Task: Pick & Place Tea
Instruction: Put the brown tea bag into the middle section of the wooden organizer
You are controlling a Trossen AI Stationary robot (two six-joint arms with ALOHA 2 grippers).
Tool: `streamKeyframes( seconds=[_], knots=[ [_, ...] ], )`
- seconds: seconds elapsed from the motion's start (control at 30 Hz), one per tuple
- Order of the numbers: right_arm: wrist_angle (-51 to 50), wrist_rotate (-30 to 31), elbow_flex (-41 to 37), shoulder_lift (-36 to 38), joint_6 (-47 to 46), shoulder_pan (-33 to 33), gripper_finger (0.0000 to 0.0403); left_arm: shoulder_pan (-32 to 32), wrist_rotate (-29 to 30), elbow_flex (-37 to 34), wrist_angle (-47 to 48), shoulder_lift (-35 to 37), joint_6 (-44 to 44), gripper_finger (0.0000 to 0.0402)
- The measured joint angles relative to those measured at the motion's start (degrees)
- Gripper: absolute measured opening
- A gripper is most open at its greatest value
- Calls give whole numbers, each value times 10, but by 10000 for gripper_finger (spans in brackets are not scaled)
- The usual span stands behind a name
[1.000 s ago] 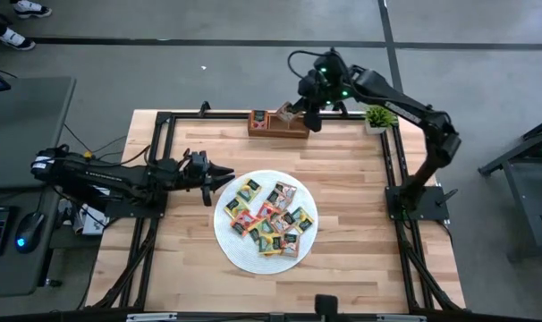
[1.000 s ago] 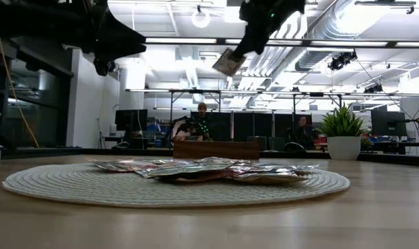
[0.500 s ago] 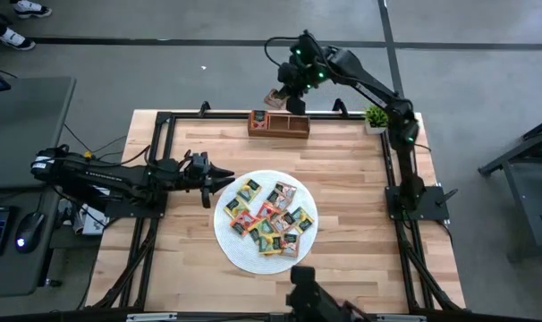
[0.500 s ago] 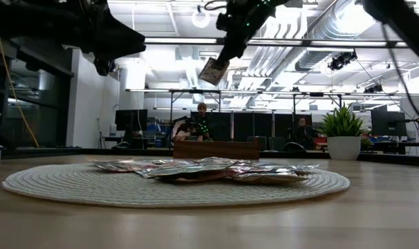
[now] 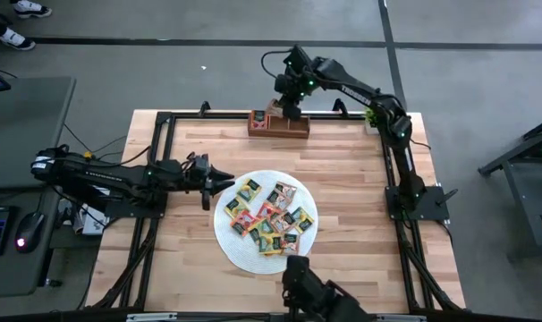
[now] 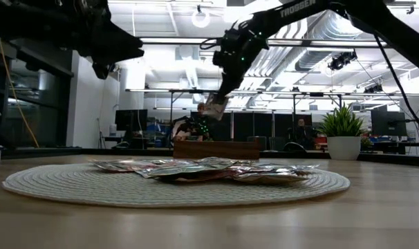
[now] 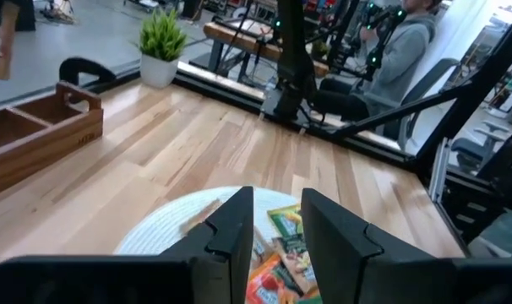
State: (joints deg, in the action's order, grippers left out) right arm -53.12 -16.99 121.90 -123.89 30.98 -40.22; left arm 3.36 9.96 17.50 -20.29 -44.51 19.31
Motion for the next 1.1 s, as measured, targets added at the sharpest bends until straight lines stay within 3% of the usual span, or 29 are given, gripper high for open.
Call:
streamKeyframes(
  seconds=[0.47,1.1],
  knots=[
    [142,16,-143,0,24,-6,0,0,0,0,9,0,11,101],
    [142,23,-163,0,81,-9,0,0,1,0,10,0,16,101]
  ],
)
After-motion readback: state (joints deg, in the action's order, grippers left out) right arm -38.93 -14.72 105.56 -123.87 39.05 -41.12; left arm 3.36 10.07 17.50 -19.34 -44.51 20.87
